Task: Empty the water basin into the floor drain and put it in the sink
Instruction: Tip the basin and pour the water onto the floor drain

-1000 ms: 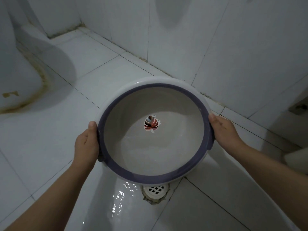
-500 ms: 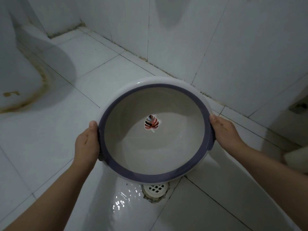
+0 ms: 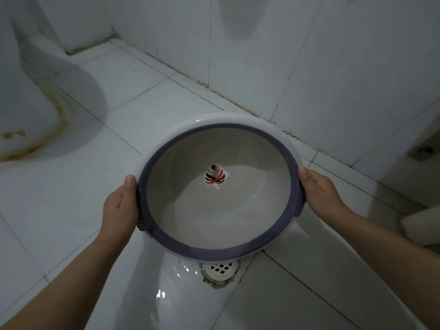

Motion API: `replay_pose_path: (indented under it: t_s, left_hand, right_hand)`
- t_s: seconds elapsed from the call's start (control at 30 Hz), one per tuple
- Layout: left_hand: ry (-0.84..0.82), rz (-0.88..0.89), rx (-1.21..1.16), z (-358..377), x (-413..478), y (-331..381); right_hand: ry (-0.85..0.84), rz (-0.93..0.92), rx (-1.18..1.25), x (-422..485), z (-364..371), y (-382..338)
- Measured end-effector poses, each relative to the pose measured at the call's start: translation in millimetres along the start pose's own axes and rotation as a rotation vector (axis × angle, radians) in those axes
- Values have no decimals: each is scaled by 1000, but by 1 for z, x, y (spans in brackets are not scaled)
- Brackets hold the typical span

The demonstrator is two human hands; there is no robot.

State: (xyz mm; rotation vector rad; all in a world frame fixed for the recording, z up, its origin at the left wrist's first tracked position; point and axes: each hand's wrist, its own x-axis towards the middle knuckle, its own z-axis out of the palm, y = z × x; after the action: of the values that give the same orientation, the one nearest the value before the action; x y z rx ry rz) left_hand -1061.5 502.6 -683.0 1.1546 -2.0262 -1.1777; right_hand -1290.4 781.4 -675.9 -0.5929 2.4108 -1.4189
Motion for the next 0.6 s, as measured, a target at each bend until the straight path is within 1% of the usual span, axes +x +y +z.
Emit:
replay_pose_path:
  t_s: [0.13, 0.27, 0.37, 0.5, 0.6]
  left_hand:
    - [-20, 21, 26, -2, 0, -4]
    - [-29, 28, 40, -4, -2, -8]
    - [-52, 14, 54, -5, -1, -7]
    - [-68, 14, 60, -8, -2, -6]
    - [-86, 9, 57, -11, -2, -7]
  right_hand:
    - [-2, -19, -25, -2, 0, -2]
    - [0, -63, -103, -4, -1, -3]
    - [-29, -80, -135, -5, -2, -4]
    - [-58, -83, -242, -7, -5, -4]
    - [-97, -59, -236, -8, -6, -3]
